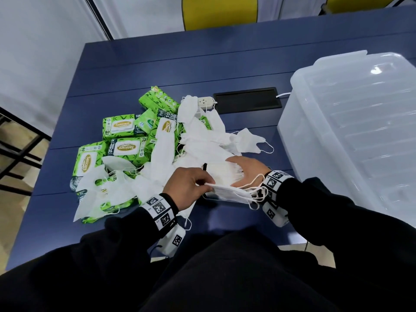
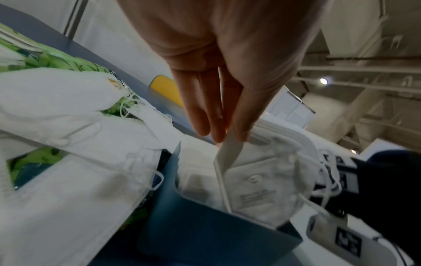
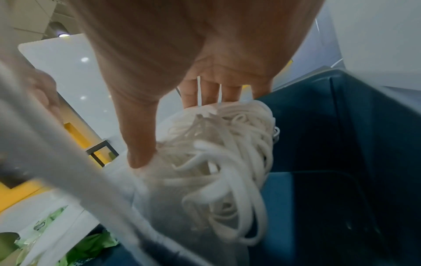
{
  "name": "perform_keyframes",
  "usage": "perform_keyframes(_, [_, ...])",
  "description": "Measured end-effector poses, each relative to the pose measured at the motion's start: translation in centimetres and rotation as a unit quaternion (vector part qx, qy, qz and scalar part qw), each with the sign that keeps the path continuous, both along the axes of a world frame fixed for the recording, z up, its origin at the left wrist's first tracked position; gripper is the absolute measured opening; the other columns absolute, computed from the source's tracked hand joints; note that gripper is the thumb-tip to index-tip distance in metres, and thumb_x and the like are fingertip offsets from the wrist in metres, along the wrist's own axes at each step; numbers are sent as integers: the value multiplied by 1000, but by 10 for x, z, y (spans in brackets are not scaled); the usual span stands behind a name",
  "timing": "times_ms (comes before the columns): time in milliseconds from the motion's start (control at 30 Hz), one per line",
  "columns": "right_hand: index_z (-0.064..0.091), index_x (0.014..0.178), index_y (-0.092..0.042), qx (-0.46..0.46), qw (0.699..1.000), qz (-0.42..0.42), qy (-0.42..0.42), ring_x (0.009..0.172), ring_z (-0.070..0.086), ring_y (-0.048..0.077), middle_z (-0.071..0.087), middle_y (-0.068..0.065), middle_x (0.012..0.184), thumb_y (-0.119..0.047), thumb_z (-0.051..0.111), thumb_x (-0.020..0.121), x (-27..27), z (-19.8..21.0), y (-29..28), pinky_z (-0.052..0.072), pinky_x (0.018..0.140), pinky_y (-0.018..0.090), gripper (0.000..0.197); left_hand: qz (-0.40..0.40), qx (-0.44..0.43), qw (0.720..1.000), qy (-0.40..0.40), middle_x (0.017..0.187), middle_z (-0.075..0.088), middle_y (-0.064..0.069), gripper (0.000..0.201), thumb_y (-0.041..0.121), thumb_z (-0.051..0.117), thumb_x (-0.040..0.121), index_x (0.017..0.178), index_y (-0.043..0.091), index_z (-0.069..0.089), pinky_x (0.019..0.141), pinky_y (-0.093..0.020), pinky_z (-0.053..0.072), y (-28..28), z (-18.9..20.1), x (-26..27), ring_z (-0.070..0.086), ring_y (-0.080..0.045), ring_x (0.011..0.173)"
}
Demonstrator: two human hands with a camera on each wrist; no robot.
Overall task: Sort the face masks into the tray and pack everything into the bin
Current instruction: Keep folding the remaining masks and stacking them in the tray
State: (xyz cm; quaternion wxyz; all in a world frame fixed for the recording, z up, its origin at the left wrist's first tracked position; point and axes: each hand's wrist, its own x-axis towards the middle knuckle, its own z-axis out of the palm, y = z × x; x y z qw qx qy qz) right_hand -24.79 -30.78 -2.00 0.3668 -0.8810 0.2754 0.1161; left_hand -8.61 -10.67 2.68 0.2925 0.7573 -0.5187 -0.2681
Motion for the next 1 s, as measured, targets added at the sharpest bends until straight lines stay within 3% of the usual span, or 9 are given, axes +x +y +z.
perform_keyframes(133, [42,150,-28,9,1000,-2,-10,135,48,17,50,-5,149,-41,93,65,1,-3,-1,35,110,26,100,-84,68,990,-94,94,76,4,15,22,75,81,95,23,78,82,-35,52,-7,-10,-3,69,-21,91])
perform_keyframes(300, [38,152,-32,-11,1000,-5,-10,137,45,18,47,-7,153,-50,90,65,-2,-6,1,33,115,34,103,-153,143,959,-193,101,75,2,14,22,66,86,97,23,74,82,-37,51,-16,-22,-10,66,-28,98])
perform_keyframes(467, [31,151,-42,-74,997,9,8,143,37,20,40,-9,156,-82,68,55,-10,-18,3,23,118,51,110,-178,184,936,-241,106,72,-3,17,18,59,87,100,22,70,79,-38,50,-25,-28,-12,63,-32,101])
perform_keyframes(533, [23,154,-41,-79,997,10,14,150,26,19,31,-8,162,-90,61,49,-18,-20,4,14,121,56,122,-183,179,930,-265,107,69,-3,18,19,56,90,102,21,69,77,-39,49,-25,-29,-11,63,-33,100])
perform_keyframes(667, [0,161,-30,-104,993,40,33,156,8,17,11,-2,169,-87,70,46,-29,-25,11,1,123,61,145,-188,169,917,-310,107,65,-4,18,21,51,96,102,20,68,68,-35,40,-17,-35,-8,63,-33,98])
perform_keyframes(767, [-10,161,-21,-144,988,42,36,156,-1,18,3,0,170,-83,73,53,-35,-30,19,-4,122,62,150,-175,144,926,-301,104,65,-4,17,22,54,97,100,19,70,67,-36,43,-13,-37,-4,64,-34,96])
perform_keyframes(900, [-20,158,-17,-173,983,44,47,156,-12,19,-11,0,170,-95,60,53,-39,-35,28,-10,120,65,154,-176,75,949,-249,99,67,-1,33,33,48,96,98,18,77,69,-39,55,-6,-44,3,67,-31,91])
perform_keyframes(1000, [-21,158,-15,-172,984,22,45,155,-14,18,-16,-2,169,-98,57,52,-36,-34,33,-11,119,65,155,-191,14,952,-239,95,62,0,39,41,44,98,95,18,76,62,-31,53,5,-56,5,64,-24,82])
